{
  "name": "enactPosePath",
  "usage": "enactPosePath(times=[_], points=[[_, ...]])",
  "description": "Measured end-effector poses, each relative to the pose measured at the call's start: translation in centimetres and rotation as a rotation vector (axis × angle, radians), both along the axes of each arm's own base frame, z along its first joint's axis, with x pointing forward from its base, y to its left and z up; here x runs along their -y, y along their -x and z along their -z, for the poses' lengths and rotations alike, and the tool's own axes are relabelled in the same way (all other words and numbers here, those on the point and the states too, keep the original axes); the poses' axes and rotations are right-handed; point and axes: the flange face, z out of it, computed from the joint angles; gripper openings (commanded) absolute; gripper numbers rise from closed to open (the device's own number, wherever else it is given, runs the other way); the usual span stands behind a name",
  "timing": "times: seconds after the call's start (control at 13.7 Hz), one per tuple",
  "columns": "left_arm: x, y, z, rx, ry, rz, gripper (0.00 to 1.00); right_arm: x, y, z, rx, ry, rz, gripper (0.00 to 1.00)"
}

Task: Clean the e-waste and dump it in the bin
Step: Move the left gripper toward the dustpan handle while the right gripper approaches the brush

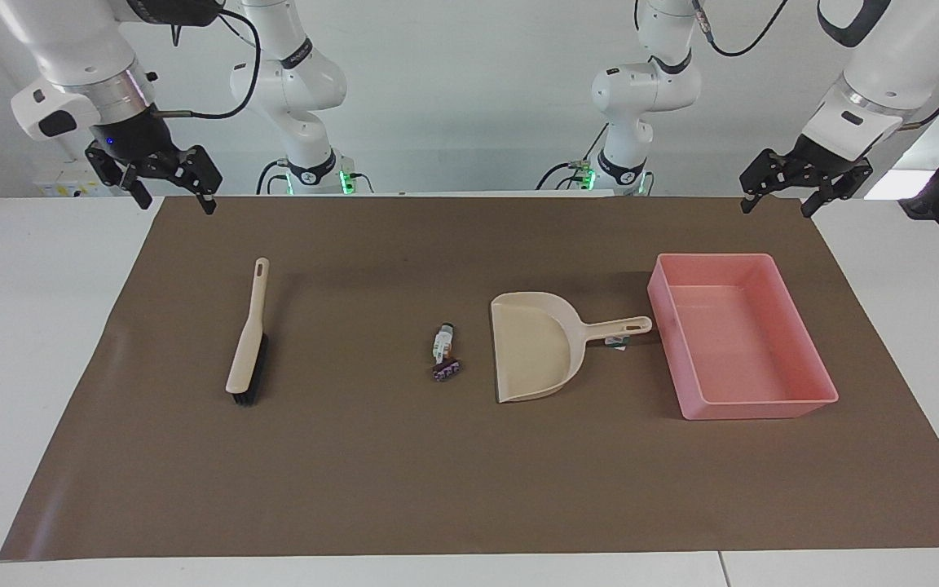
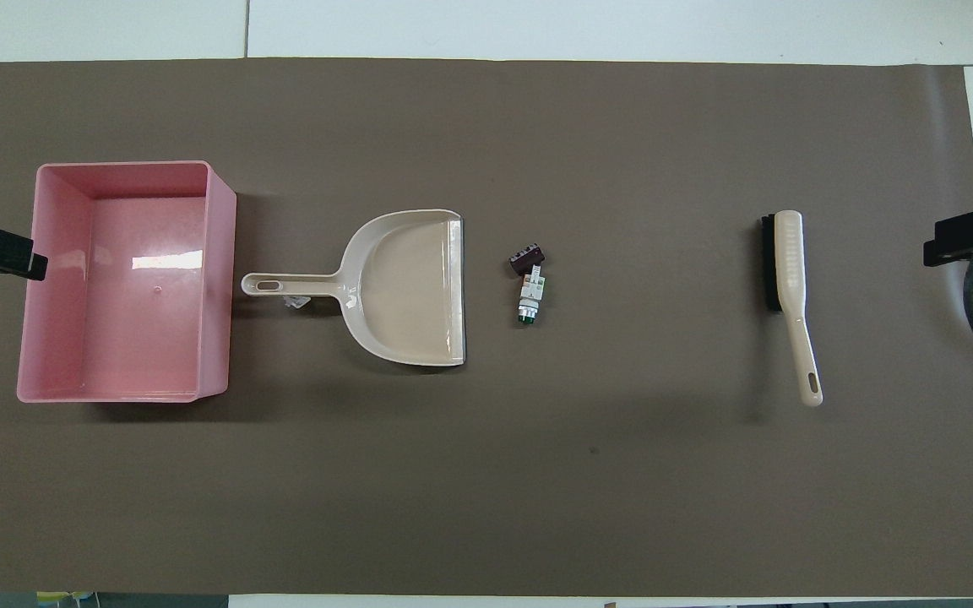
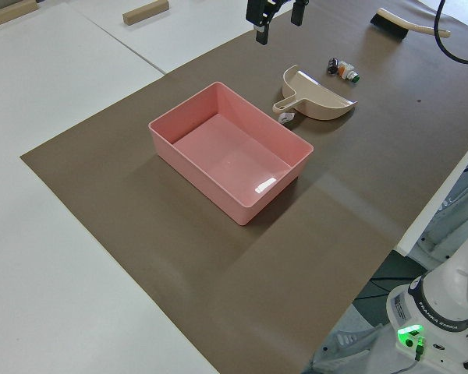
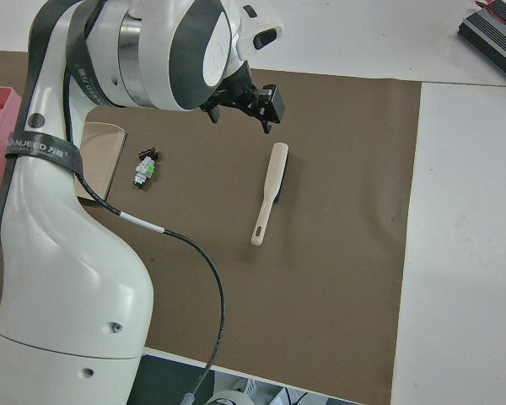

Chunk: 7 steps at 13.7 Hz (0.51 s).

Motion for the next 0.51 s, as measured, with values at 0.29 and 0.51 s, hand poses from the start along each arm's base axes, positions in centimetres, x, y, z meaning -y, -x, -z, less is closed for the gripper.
enactPosePath(times=[0.29, 0.51], points=[[4.8, 0.0, -0.3, 0.047, 0.003, 0.162, 1.00, 0.0, 0.0, 0.0, 0.000, 0.000, 0.000, 1.00], [6.2, 0.0, -0.4, 0.064, 0.006, 0.323, 1.00, 0.0, 0.0, 0.0, 0.000, 0.000, 0.000, 1.00]])
